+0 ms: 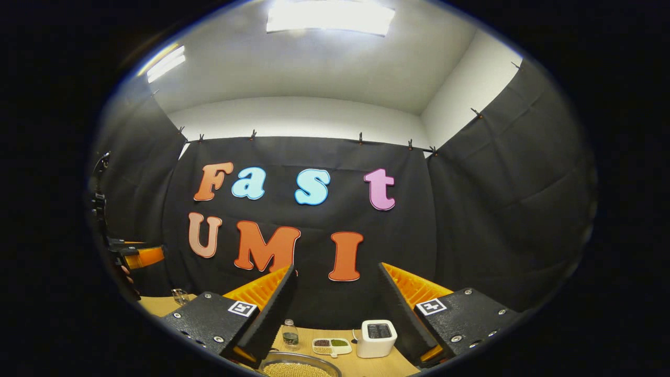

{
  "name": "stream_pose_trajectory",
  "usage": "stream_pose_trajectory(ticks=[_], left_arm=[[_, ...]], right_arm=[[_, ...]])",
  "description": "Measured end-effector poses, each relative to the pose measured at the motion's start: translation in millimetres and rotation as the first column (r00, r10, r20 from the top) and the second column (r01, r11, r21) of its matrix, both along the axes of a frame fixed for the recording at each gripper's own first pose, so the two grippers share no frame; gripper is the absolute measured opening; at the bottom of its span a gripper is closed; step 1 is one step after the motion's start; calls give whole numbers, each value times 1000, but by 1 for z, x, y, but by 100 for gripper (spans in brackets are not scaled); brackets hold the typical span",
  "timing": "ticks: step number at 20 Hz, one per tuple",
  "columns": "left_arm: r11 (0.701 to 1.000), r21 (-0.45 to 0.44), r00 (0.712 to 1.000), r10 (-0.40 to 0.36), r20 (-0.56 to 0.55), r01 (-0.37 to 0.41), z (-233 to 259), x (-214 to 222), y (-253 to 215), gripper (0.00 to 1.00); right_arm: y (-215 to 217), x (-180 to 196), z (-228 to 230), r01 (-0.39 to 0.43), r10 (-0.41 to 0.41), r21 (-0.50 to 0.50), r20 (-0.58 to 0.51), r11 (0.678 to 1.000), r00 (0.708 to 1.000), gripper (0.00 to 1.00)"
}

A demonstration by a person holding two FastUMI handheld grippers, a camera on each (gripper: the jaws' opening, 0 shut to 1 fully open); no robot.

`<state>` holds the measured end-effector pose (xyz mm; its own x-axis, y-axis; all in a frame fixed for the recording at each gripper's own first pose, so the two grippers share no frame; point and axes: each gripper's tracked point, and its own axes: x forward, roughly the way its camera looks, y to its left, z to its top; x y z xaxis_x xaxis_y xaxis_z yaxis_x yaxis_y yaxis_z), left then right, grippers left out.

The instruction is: First push the handle of the pot to place it horizontally, then grasp the pot with both hands and set it on the induction cooktop.

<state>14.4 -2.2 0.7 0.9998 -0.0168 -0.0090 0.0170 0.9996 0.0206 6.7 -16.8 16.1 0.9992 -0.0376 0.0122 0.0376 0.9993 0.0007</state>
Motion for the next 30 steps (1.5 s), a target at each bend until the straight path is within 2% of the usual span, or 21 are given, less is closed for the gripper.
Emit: stream_pose_trajectory(ticks=[11, 18, 23, 30], left_arm=[[1000, 18, 1000, -22, -10, 22, -7, -3, -7, 96], [999, 29, 1000, -26, -10, 26, -10, -5, -2, 95], [999, 33, 1000, -4, -10, 4, -14, -2, 10, 95], [998, 59, 1000, 21, -12, -20, -20, -2, 25, 95]], right_arm=[[-6, -4, -20, 16, -15, 11, -34, 1000, 999, 95], [2, -9, -48, -1, 6, 45, -104, 999, 995, 95], [4, -14, -68, -3, 7, 33, -150, 999, 989, 95], [7, -23, -111, -5, 16, 43, -254, 999, 967, 94]])
